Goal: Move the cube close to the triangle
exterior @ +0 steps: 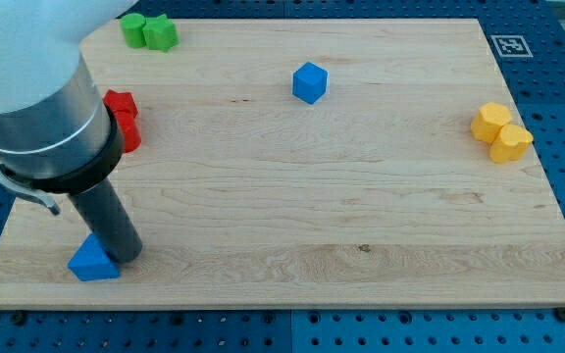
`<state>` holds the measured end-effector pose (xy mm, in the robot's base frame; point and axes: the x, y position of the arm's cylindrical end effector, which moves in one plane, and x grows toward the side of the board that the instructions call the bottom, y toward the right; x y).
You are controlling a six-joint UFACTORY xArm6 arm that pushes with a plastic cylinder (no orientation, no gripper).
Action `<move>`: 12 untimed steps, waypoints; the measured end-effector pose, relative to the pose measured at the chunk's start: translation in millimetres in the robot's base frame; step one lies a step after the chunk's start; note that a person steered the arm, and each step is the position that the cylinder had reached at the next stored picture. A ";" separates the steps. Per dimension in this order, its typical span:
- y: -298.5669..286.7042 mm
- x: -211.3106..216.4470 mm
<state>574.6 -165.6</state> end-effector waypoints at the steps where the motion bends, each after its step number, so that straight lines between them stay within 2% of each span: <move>1: -6.7 0.0; 3: -29.9 0.0; 4: -1.6 -1.5; 6: 131.4 -11.4; 10: 245.2 -160.0; 12: 272.8 -240.3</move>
<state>334.2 107.1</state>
